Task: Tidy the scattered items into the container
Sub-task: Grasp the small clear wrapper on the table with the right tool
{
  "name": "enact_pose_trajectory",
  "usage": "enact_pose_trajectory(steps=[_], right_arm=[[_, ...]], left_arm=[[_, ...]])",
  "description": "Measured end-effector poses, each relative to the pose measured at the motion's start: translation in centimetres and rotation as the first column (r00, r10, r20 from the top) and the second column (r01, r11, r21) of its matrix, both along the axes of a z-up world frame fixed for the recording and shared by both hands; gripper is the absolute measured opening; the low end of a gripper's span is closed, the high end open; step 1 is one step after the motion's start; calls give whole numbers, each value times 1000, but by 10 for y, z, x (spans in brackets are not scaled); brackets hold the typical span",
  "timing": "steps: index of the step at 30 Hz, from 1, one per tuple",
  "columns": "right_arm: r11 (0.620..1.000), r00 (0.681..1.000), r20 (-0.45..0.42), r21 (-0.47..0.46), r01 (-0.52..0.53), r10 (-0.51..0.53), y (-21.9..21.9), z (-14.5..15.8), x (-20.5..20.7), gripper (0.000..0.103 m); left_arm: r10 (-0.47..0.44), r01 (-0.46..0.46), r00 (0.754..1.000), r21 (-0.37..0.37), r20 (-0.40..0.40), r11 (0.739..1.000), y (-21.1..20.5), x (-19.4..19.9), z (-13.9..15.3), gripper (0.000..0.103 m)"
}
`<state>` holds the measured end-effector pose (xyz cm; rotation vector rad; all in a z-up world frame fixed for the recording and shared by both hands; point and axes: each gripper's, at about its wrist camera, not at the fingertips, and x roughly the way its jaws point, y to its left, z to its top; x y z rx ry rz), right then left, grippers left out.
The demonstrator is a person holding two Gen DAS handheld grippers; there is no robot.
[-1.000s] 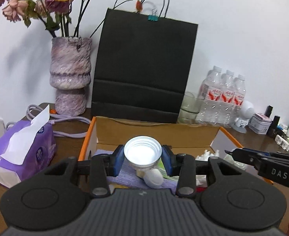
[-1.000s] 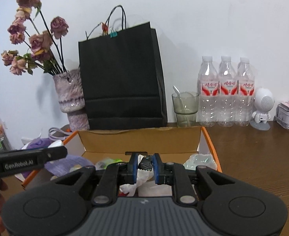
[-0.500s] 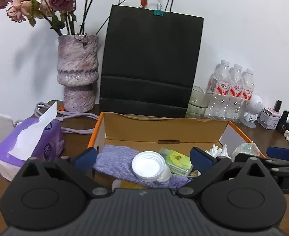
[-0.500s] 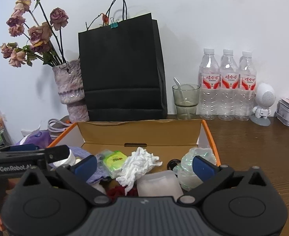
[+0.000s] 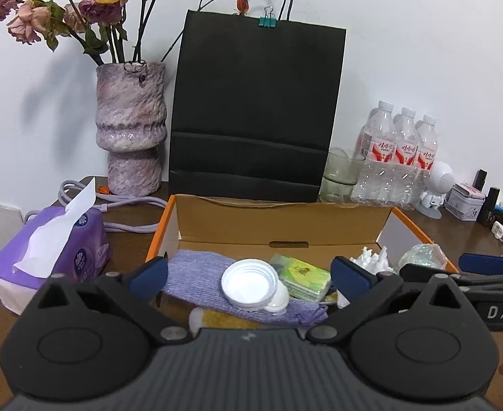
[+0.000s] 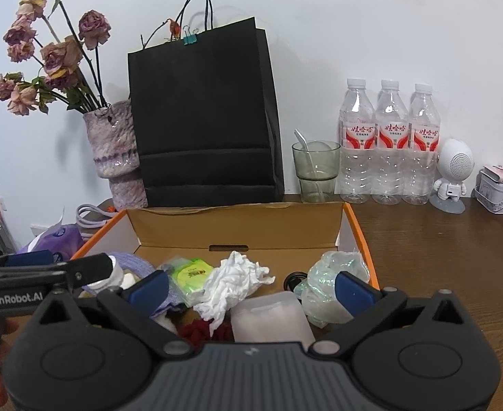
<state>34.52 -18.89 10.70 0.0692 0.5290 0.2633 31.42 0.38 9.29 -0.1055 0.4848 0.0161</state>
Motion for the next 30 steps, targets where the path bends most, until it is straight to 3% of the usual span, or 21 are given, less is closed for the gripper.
enact_pose_trajectory(steps=[11, 17, 24, 30], right_arm=[[999, 1000, 17, -27, 25, -25, -10, 4, -44, 103], [995, 999, -21, -93, 26, -28, -15, -19, -71, 103], [995, 990, -142, -95, 1, -15, -8, -60, -78, 103], [993, 988, -153, -113, 13, -31, 5, -71, -68, 103]], left_arm=[[-35, 34, 999, 21, 35, 999, -11, -41, 3, 103], [-40, 42, 999, 87, -21, 995, -11, -67, -24, 103], [-40, 49, 995, 94, -96, 994, -2, -72, -52, 103], [-40, 51, 992, 85, -119, 995, 2, -65, -63, 103]])
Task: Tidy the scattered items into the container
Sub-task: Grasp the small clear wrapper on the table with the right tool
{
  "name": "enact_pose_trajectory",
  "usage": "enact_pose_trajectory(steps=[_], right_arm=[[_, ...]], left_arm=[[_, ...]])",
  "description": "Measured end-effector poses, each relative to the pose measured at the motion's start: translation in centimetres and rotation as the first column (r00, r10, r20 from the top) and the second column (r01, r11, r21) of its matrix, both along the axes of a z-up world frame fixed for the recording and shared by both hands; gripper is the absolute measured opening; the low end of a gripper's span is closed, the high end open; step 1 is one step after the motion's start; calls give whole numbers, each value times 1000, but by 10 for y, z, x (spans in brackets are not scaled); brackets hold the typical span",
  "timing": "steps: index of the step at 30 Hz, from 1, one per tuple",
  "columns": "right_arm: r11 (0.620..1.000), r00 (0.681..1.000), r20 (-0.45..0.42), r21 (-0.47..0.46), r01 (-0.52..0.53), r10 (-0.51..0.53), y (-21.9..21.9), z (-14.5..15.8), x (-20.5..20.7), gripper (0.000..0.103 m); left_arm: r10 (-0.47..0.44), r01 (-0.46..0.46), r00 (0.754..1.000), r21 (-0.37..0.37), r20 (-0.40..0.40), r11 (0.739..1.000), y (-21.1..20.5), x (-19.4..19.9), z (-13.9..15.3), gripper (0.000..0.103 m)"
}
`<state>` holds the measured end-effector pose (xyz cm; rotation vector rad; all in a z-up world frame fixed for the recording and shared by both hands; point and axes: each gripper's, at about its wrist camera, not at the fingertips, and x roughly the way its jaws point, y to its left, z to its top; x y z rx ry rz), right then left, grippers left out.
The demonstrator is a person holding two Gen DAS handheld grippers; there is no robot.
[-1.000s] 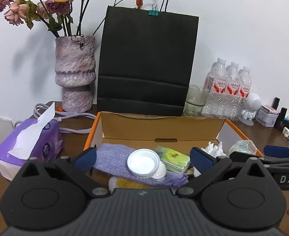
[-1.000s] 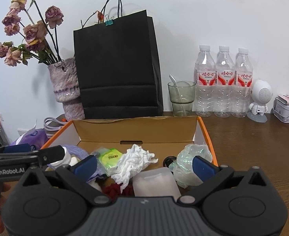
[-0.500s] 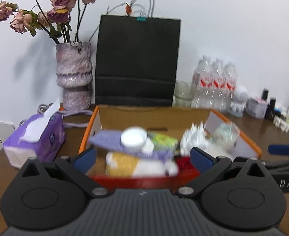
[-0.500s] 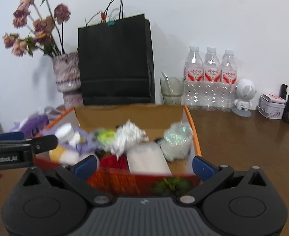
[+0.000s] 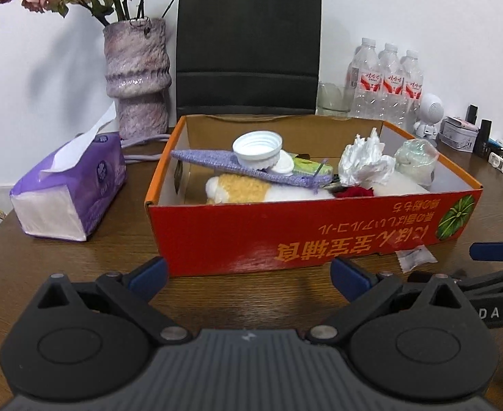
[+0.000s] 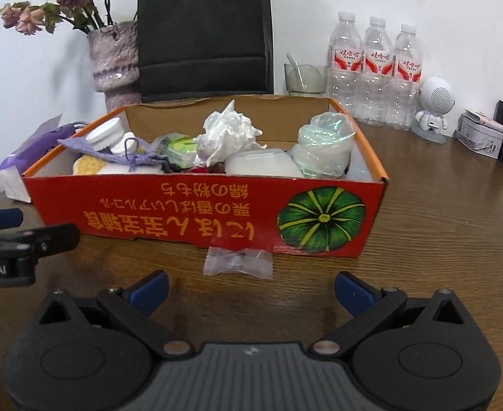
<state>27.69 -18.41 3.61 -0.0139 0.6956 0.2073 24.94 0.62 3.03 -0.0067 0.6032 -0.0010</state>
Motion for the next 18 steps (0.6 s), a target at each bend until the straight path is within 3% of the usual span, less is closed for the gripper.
enact_pose_trajectory(steps=[7, 10, 11, 12, 16, 18], right_arm=[[998, 998, -2, -1, 62, -62, 10, -10, 19, 98], [999, 999, 30, -26, 40, -39, 19, -9, 15, 65], [999, 999, 37, -31, 21, -20, 22, -7, 11, 42], [999, 999, 36, -32, 3, -2, 23, -5, 8, 34], [1000, 999, 28, -10, -24, 24, 19, -2, 0, 33], [1000, 999, 35, 7, -26, 26, 16, 0, -4, 27]], left_arm=[[-1, 1, 999, -3, -39, 1000, 3, 9, -10, 103], [-3, 2, 999, -6, -45, 1000, 3, 8, -12, 103], [-3, 3, 999, -11, -46, 1000, 3, 8, -12, 103], [-5, 4, 999, -15, -47, 1000, 4, 7, -12, 103], [-15, 14, 999, -13, -40, 1000, 1, 4, -11, 103], [-23, 22, 999, -11, -35, 1000, 0, 2, -10, 103]])
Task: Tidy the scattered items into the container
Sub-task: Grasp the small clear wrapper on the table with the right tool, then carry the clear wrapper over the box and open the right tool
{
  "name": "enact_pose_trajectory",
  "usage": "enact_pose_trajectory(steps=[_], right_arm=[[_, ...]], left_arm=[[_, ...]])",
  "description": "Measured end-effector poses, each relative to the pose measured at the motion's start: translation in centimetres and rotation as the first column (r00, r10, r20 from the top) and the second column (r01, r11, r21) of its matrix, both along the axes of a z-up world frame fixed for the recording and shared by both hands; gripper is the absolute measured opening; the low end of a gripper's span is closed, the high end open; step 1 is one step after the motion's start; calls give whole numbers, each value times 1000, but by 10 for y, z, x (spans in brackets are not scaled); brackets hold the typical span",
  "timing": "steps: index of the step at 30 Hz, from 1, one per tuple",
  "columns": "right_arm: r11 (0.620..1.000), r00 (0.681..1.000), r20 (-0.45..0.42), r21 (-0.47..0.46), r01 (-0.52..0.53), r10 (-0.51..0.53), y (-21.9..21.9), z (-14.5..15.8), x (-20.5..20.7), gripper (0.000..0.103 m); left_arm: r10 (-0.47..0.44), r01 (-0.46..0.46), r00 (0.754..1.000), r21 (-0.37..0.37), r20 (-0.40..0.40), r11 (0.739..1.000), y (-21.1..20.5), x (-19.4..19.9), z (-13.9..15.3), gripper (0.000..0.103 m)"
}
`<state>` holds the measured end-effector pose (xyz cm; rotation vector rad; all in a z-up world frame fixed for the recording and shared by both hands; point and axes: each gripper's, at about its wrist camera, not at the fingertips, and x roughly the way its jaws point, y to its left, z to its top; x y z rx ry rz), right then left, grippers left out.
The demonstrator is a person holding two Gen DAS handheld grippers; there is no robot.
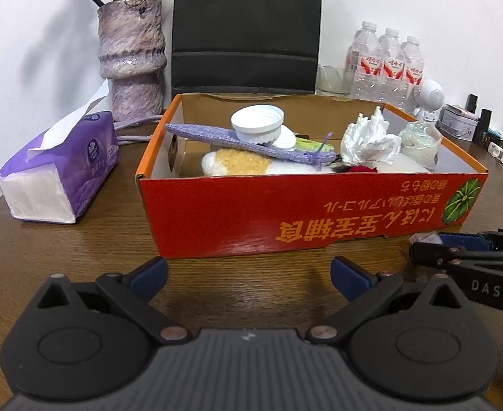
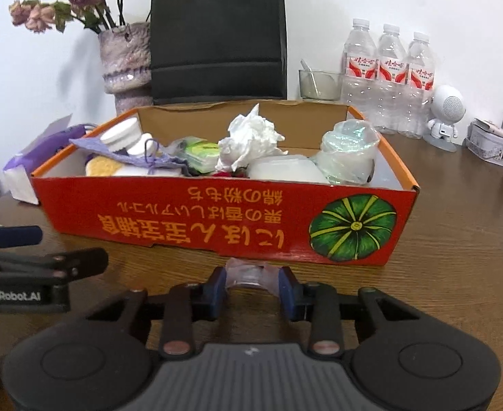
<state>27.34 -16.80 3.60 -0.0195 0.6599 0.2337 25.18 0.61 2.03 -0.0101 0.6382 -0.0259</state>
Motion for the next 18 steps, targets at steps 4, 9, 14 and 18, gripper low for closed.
enact_pose_trajectory(steps=[4, 9, 14, 18], right_arm=[[1000, 999, 32, 14, -3, 3, -3, 7, -6, 26], [1000, 998, 61, 13, -12, 11, -5, 13, -17, 26], [1000, 990, 138, 1, -24, 24, -3, 31, -34, 26], [999, 984, 174, 9, -37, 35, -4, 49, -32, 26]], left_arm=[[-9, 9, 1000, 3, 1, 1000, -3, -2, 0, 103], [-16, 16, 1000, 9, 2, 1000, -6, -6, 2, 103], [-62, 62, 997, -18, 42, 998, -10, -17, 21, 103], [-64, 66, 995, -16, 78, 998, -15, -15, 40, 103]])
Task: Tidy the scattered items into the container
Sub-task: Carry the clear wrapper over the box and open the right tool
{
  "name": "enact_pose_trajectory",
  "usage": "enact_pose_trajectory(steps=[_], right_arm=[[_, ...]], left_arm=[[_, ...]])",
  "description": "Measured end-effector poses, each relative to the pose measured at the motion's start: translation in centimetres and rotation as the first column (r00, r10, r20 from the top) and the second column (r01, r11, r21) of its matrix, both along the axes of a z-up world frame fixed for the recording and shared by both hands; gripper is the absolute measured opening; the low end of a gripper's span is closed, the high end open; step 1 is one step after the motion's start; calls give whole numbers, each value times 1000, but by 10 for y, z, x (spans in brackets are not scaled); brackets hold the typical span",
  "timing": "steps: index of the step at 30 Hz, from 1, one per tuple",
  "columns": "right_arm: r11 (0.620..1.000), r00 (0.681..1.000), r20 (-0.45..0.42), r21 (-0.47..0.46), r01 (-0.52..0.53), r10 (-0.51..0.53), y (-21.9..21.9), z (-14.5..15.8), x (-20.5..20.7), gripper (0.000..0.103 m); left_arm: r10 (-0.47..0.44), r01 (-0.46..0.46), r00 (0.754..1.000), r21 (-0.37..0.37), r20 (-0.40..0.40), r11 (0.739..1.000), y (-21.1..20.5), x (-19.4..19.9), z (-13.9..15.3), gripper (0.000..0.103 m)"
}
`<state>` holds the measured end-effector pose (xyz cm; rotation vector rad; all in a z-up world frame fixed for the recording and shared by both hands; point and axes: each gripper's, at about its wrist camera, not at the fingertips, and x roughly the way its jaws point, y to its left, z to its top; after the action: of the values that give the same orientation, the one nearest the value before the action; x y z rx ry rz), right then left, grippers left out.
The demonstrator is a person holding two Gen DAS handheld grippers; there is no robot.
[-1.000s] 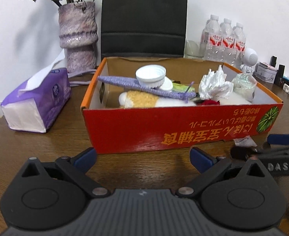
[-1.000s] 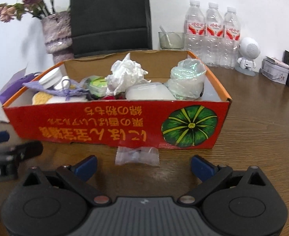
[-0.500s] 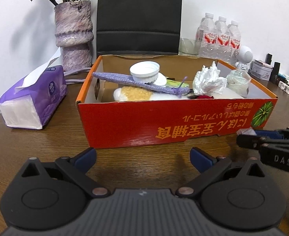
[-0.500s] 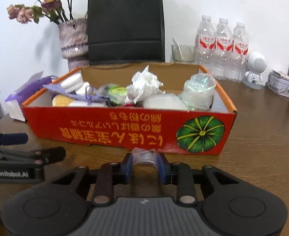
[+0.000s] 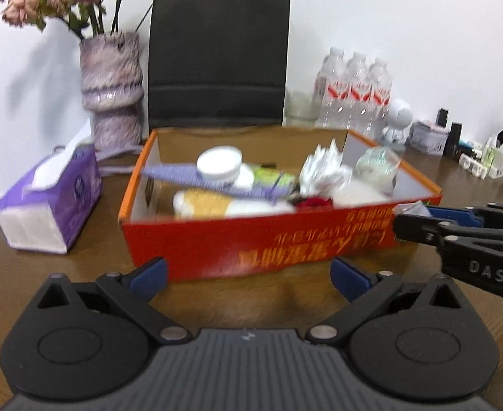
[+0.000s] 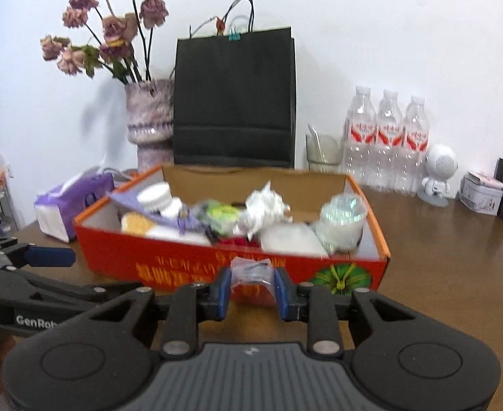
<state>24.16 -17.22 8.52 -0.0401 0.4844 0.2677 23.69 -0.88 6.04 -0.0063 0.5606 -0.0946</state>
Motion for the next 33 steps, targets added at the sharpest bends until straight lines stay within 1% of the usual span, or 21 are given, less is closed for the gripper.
enact_pose_trajectory(steps=[4, 7, 9, 11, 13, 17, 20, 23, 26, 29, 30, 31, 32, 33], right_arm=[[1000, 1000, 17, -3, 5, -5, 4, 17, 15, 26], [1000, 999, 40, 12, 16, -16, 7, 31, 29, 26], [999, 998, 45, 38, 33, -35, 7, 38, 41, 26], [998, 999, 22, 53, 46, -47, 7, 43, 55, 26], [996, 998, 12, 68, 57, -58, 6, 47, 65, 26], [995, 997, 12, 72, 72, -73, 3, 48, 81, 26], [995, 998, -17, 81, 61, -60, 0, 40, 93, 26], [994, 998, -40, 91, 57, -54, -2, 34, 100, 26], [995, 999, -30, 88, 44, -42, -3, 31, 102, 27], [994, 998, -39, 96, 47, -44, -4, 29, 104, 32], [994, 998, -38, 89, 55, -52, -4, 28, 105, 37], [995, 998, -39, 88, 57, -53, -5, 28, 105, 46], [994, 998, -46, 93, 58, -54, -6, 27, 106, 80], [993, 996, -53, 96, 74, -69, -7, 26, 108, 103]], left_arm=[[38, -38, 999, -4, 26, 999, -3, 13, 18, 103], [67, -65, 996, -49, 52, 997, 1, 27, 31, 103], [96, -90, 994, -90, 61, 992, 6, 37, 36, 103], [121, -113, 991, -127, 58, 986, 12, 48, 39, 103], [136, -127, 989, -141, 60, 982, 16, 56, 41, 103], [168, -159, 984, -123, 65, 980, 17, 71, 42, 103], [189, -183, 980, -104, 54, 978, 16, 80, 38, 103], [185, -181, 982, -92, 42, 979, 14, 85, 33, 103], [182, -178, 982, -78, 42, 981, 12, 84, 31, 103], [187, -183, 982, -82, 38, 980, 13, 84, 29, 103], [185, -181, 982, -82, 36, 980, 13, 83, 29, 103], [187, -184, 982, -78, 35, 980, 13, 83, 29, 103], [206, -204, 978, -68, 38, 977, 14, 83, 29, 103], [207, -205, 977, -65, 42, 977, 16, 82, 29, 103]])
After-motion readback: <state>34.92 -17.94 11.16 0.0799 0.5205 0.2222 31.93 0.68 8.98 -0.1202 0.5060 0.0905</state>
